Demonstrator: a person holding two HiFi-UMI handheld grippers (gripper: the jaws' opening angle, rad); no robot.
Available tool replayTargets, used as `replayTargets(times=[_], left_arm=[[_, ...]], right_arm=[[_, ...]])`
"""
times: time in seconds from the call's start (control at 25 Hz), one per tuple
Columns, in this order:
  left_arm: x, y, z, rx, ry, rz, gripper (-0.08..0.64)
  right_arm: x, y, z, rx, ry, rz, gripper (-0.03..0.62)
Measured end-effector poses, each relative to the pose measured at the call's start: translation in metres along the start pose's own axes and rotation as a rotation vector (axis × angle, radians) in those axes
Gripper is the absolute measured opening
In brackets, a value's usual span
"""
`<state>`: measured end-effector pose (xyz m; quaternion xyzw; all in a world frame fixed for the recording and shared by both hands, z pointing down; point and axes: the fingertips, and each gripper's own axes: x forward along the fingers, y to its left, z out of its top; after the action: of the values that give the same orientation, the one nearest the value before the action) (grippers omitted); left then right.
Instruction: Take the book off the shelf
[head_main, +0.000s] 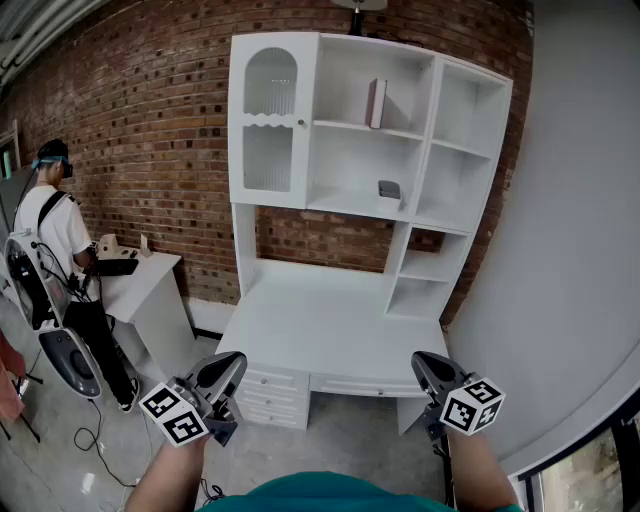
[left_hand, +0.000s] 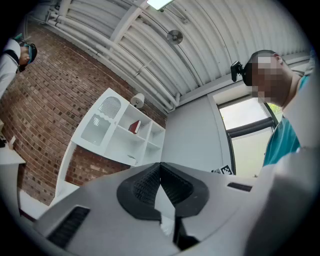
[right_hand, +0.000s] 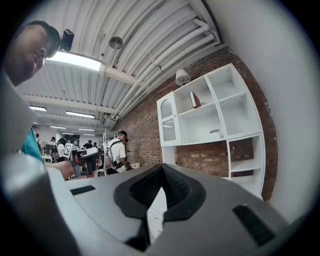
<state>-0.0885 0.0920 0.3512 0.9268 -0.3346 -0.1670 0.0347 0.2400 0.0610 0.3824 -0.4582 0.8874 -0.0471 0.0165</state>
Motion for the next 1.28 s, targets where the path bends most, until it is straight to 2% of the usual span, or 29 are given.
replayTargets(times=[0.52, 1.0, 1.28], left_arm=[[0.021, -0.014, -0.006, 0.012, -0.006, 0.004, 0.015], [0.054, -0.056, -0.013, 0.024, -0.011, 0.011, 0.015], [0.072, -0.067, -0.029, 0.014, 0.001, -0.004, 0.015]], right_arm=[[-0.006, -0.021, 0.009, 0.014, -0.009, 0.014, 0.020], [-0.036, -0.047, 0.028, -0.005, -0.031, 0.049, 0.021], [-0.039, -0.062, 0.019, -0.001, -0.031, 0.073, 0.023]])
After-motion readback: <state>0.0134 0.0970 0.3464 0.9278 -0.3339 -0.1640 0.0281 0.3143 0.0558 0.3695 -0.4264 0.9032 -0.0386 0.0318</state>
